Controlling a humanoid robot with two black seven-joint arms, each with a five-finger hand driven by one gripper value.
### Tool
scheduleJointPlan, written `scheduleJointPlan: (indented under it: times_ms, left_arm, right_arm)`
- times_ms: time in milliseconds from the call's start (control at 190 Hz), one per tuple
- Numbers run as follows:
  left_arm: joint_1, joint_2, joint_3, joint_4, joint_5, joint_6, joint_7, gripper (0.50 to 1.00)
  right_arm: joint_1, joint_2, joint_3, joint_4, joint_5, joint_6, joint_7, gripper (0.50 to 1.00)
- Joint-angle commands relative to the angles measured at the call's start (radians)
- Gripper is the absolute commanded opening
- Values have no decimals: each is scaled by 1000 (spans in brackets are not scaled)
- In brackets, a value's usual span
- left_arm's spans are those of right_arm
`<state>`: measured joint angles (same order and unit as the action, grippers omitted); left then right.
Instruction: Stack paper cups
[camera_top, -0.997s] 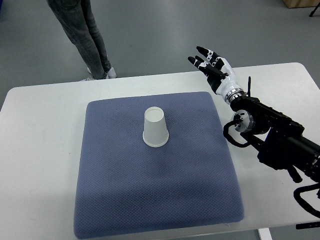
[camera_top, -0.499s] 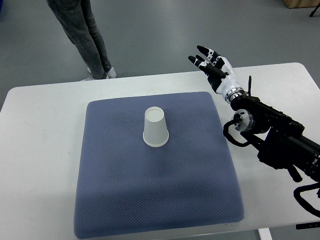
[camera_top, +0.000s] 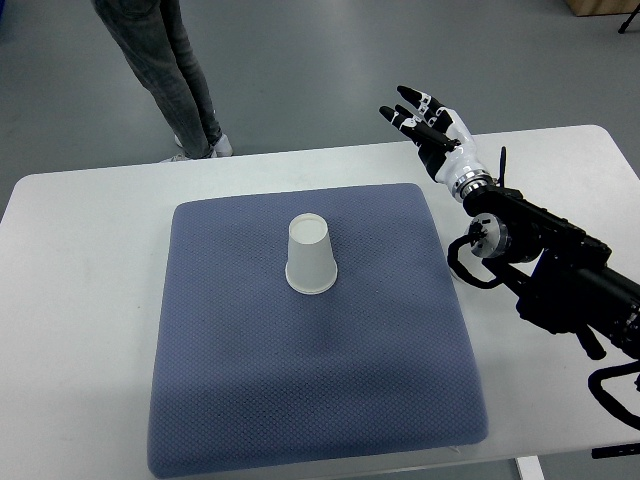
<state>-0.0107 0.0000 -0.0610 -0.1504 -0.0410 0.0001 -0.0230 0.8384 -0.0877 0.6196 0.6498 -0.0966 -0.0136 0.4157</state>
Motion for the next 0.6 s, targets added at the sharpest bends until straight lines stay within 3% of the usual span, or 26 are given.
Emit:
scheduleJointPlan:
  times_ms: [0,278,457,593]
  left_arm:
    - [0,0,0,0,1,0,0,1000]
    - [0,0,0,0,1,0,0,1000]
    - [0,0,0,0,0,0,0,1000]
    - [0,0,1,0,0,0,0,1000]
  right_arm:
    - [18,-1,-1,-10,0,-2,0,911]
    - [103,-14,-6,-36,5,-55,-5,911]
    - [142,-24,-9,-36,8,-114,-57,911]
    - [179,-33,-14,-35,-2,-112,-80,911]
